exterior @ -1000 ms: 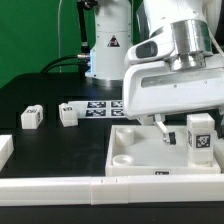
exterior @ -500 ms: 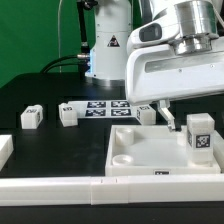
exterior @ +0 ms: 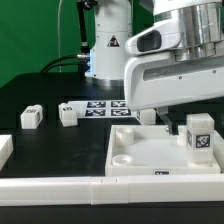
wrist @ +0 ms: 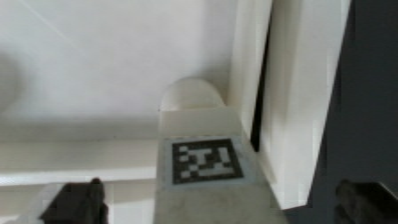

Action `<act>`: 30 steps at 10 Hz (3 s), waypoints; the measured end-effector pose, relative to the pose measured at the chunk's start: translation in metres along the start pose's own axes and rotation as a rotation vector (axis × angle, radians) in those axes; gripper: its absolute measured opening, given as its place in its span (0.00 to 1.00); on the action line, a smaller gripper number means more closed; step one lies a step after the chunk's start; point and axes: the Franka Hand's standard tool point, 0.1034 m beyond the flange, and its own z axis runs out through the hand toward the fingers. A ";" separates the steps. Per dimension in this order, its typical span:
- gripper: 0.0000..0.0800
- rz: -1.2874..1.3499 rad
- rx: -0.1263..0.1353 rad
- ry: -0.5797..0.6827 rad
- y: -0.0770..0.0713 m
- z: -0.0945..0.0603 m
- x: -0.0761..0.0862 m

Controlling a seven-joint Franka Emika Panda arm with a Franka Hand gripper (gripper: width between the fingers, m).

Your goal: Assemble one leg

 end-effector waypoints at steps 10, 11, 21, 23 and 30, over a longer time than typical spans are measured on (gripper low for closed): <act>0.36 0.006 0.019 -0.139 -0.001 0.001 0.002; 0.36 0.031 0.017 -0.139 -0.001 0.001 0.002; 0.37 1.246 -0.046 -0.054 -0.024 0.007 0.004; 0.37 1.310 -0.045 -0.055 -0.025 0.007 0.006; 0.81 0.551 -0.057 -0.053 -0.025 0.008 0.005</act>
Offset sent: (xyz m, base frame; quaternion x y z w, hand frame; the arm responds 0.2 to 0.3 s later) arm 0.0047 0.0006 -0.0015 0.0051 0.0049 -0.0208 0.9998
